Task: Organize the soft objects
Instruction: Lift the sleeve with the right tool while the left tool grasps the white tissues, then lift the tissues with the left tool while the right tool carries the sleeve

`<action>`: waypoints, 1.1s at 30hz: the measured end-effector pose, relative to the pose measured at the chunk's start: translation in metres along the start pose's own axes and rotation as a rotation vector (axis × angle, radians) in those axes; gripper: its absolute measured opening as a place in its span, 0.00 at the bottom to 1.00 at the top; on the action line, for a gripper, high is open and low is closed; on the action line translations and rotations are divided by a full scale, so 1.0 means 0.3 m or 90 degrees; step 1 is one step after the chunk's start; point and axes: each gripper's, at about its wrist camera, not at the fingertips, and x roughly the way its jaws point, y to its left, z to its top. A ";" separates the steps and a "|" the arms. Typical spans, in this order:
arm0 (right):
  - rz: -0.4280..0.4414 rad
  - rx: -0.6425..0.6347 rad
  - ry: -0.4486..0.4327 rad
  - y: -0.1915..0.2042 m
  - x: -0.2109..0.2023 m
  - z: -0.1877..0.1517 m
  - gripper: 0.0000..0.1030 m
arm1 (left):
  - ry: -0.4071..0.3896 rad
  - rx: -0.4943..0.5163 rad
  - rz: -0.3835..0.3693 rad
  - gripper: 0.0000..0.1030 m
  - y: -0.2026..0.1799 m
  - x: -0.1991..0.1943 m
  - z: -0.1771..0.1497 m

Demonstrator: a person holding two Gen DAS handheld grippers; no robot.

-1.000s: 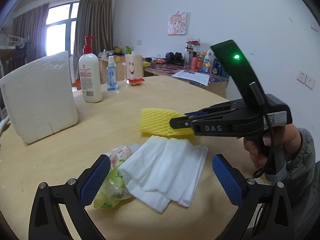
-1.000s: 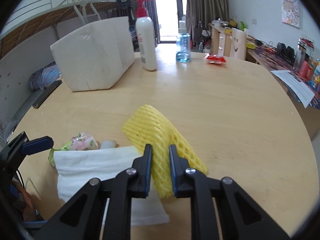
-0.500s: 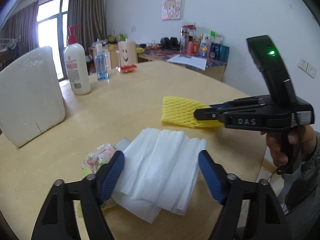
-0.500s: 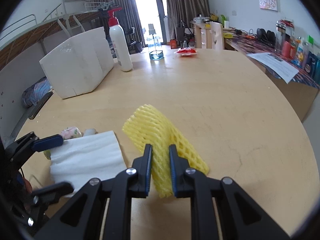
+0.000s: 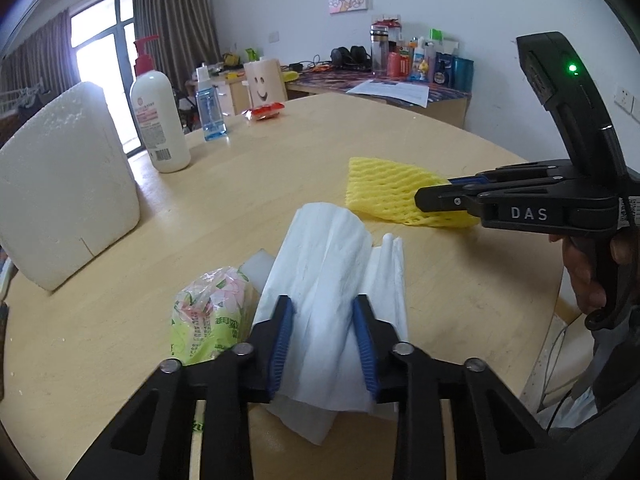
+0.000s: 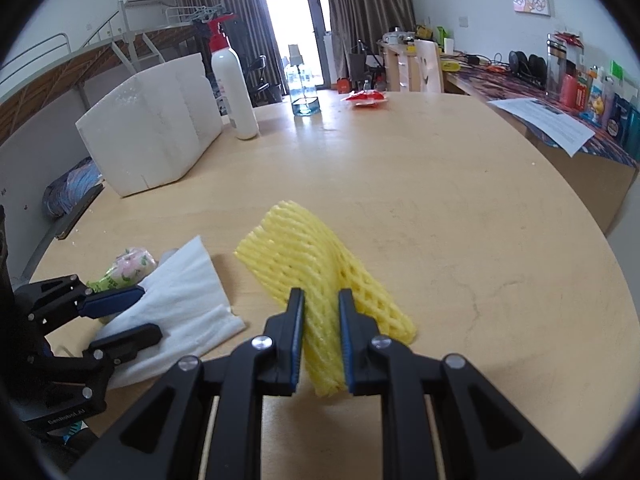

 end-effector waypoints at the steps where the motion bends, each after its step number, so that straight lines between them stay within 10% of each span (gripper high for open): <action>1: -0.002 -0.002 0.000 0.001 -0.001 0.000 0.22 | -0.003 0.002 -0.001 0.20 0.000 -0.005 0.003; 15: -0.046 -0.051 0.007 0.023 0.014 0.006 0.52 | -0.039 -0.016 -0.025 0.05 0.020 -0.076 0.003; 28: -0.114 -0.087 0.031 0.047 0.043 0.012 0.52 | -0.074 -0.046 -0.050 0.05 0.065 -0.153 -0.006; 33: -0.118 -0.062 0.026 0.017 0.027 0.014 0.25 | -0.084 -0.061 -0.048 0.05 0.087 -0.170 -0.012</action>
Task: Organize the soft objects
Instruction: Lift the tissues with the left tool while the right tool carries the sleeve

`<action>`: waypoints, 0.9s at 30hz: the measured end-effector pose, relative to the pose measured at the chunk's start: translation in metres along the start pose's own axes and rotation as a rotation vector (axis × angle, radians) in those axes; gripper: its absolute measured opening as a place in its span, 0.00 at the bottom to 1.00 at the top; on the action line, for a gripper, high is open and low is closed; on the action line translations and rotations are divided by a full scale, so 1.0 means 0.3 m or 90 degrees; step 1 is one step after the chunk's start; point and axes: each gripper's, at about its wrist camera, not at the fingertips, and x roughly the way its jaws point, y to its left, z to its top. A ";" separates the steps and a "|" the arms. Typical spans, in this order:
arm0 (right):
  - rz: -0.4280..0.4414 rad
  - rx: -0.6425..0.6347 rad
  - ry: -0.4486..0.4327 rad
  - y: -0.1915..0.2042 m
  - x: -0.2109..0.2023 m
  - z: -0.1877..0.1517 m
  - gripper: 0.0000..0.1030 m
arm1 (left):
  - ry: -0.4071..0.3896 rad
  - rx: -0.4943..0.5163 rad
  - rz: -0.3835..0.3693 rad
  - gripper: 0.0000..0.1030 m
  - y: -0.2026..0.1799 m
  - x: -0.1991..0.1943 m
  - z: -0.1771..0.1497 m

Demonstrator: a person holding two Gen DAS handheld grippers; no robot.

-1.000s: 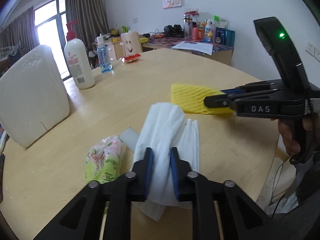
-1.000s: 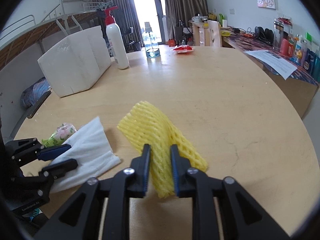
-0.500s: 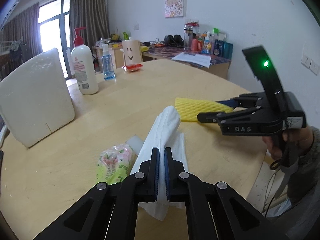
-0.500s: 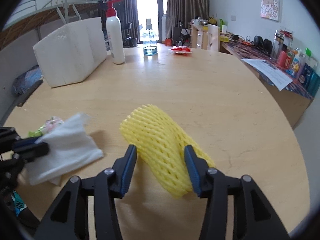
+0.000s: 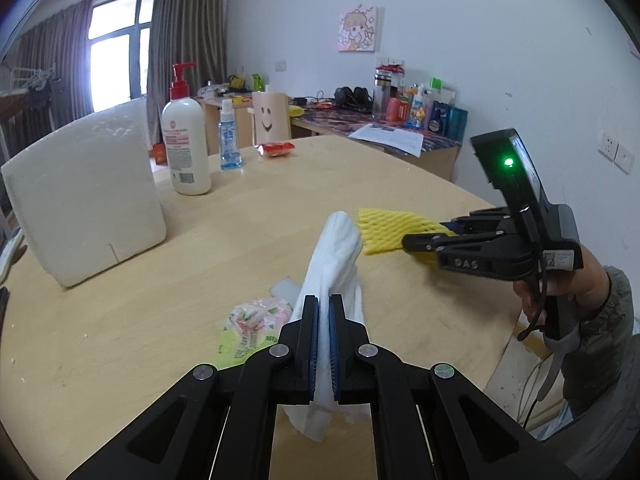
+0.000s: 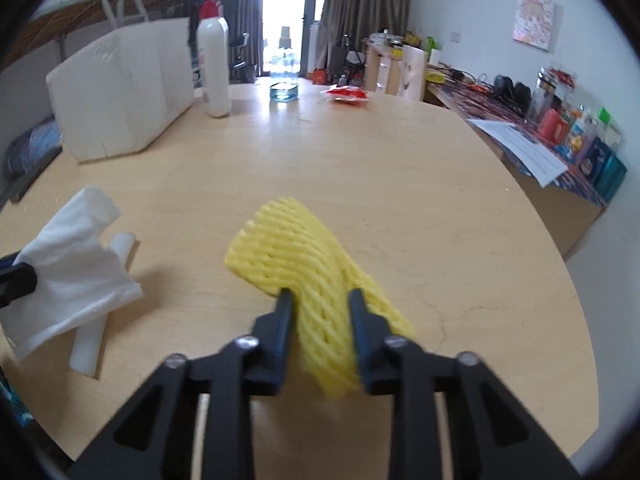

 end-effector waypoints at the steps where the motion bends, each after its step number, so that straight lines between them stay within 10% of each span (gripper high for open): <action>1: 0.011 0.009 -0.003 -0.011 -0.004 0.000 0.22 | -0.002 -0.002 -0.005 0.05 0.001 -0.003 0.003; 27: 0.070 0.107 -0.187 -0.014 -0.323 0.017 0.23 | -0.145 0.016 0.038 0.05 -0.018 -0.207 0.165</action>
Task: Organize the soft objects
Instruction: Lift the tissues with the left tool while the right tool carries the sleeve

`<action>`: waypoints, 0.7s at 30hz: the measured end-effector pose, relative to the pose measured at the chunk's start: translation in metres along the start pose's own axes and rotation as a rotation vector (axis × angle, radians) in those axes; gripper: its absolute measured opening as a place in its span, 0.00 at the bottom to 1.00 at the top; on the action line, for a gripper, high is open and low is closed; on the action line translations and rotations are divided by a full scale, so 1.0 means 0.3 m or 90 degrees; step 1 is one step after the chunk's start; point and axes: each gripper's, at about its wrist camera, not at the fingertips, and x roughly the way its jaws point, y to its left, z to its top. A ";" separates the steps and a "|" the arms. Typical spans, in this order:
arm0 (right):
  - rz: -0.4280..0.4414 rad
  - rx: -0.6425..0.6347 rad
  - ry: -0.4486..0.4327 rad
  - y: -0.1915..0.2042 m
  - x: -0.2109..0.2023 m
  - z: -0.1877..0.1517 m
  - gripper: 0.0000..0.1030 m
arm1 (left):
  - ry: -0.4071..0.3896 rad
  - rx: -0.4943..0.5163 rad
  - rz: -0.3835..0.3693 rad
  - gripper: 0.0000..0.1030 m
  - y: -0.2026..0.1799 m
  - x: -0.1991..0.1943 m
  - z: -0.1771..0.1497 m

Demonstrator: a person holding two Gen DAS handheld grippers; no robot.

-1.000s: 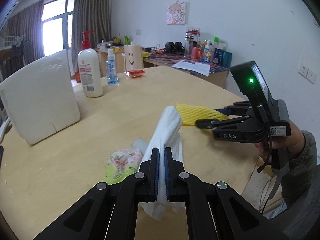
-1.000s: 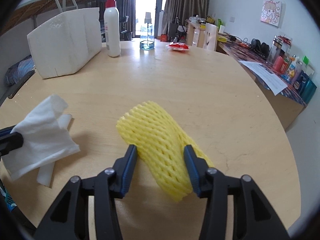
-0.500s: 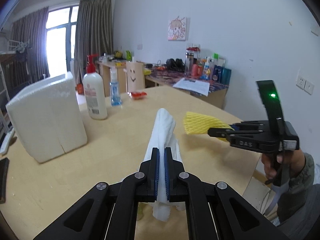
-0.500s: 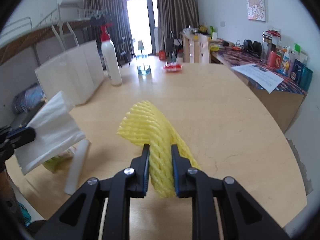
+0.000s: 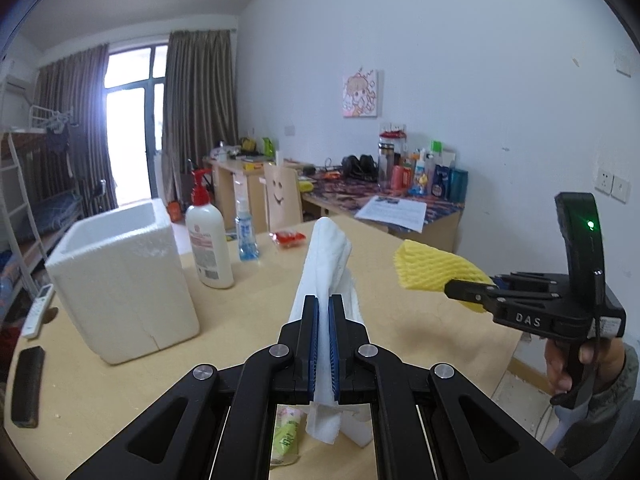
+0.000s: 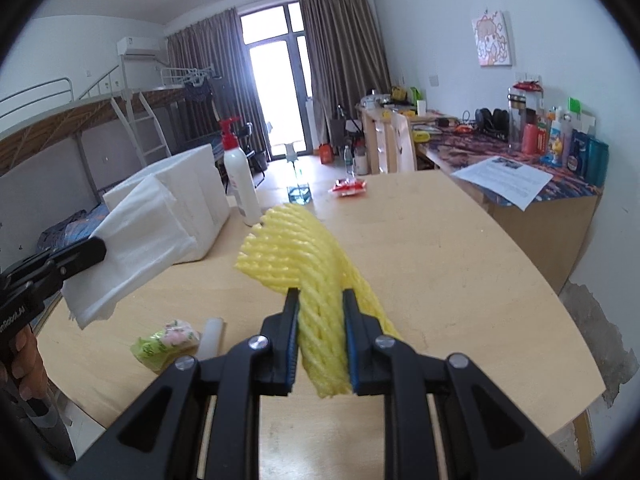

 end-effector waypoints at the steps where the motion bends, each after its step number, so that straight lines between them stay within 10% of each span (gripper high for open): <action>1: 0.000 -0.002 -0.007 0.007 -0.008 0.002 0.22 | -0.005 -0.002 0.000 0.05 0.001 -0.009 0.005; 21: 0.055 -0.055 -0.049 0.156 -0.069 0.016 0.23 | -0.051 -0.013 0.082 0.05 0.065 -0.142 -0.009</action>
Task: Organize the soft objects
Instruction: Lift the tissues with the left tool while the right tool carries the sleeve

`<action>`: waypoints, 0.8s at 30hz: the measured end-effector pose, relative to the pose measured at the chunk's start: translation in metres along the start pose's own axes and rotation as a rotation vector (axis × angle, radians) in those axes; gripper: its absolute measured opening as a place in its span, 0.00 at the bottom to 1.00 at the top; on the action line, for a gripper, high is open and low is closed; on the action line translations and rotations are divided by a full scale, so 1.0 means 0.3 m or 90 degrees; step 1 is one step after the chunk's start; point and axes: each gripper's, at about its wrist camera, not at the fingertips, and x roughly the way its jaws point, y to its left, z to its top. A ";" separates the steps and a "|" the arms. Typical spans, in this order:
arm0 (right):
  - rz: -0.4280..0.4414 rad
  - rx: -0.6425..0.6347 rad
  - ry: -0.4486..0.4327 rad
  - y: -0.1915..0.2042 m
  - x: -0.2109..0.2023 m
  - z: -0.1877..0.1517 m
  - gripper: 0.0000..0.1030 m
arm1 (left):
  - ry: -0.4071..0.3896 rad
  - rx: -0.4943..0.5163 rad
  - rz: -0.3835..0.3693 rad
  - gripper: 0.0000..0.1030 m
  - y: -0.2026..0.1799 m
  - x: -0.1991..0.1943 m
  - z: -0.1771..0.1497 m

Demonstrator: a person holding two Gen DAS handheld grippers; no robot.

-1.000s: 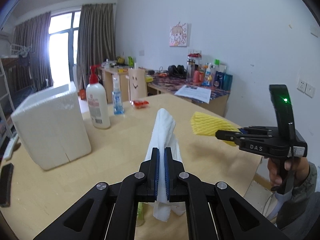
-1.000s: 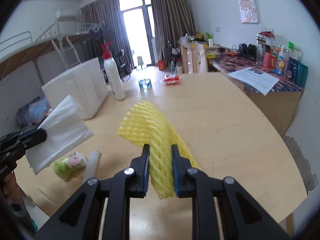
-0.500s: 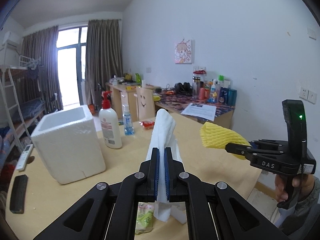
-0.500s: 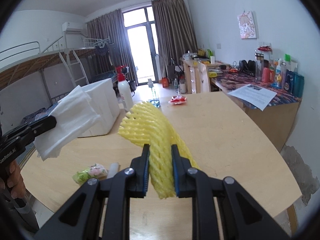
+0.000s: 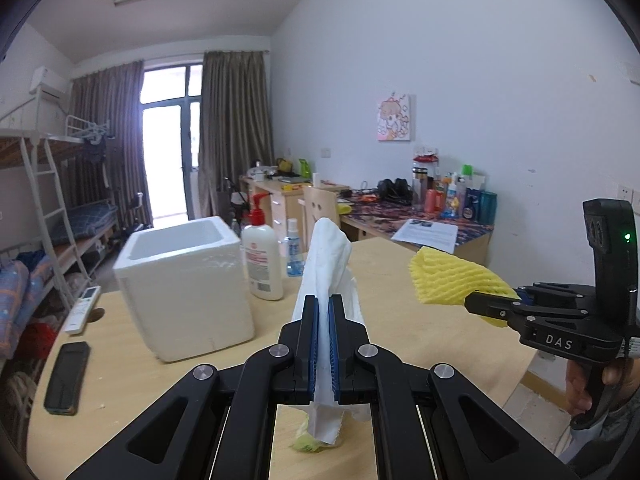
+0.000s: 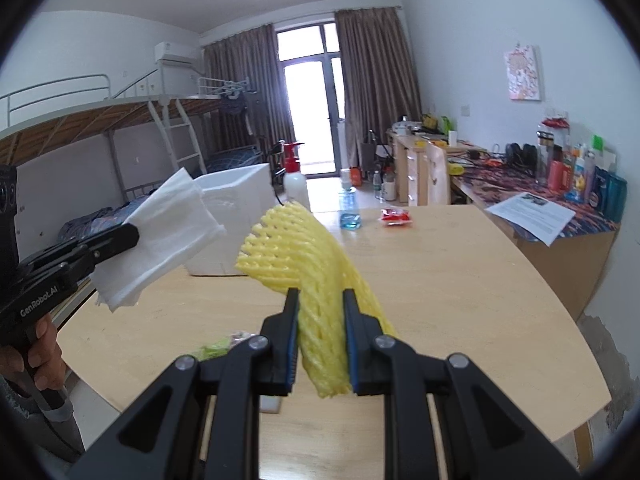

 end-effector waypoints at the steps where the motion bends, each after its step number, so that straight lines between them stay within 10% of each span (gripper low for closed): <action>1: 0.004 -0.005 0.001 0.012 0.003 0.001 0.22 | 0.000 -0.002 0.006 0.05 0.010 -0.007 -0.003; 24: 0.132 -0.070 0.027 0.240 0.108 -0.021 0.23 | 0.026 -0.042 0.155 0.05 0.180 -0.110 -0.114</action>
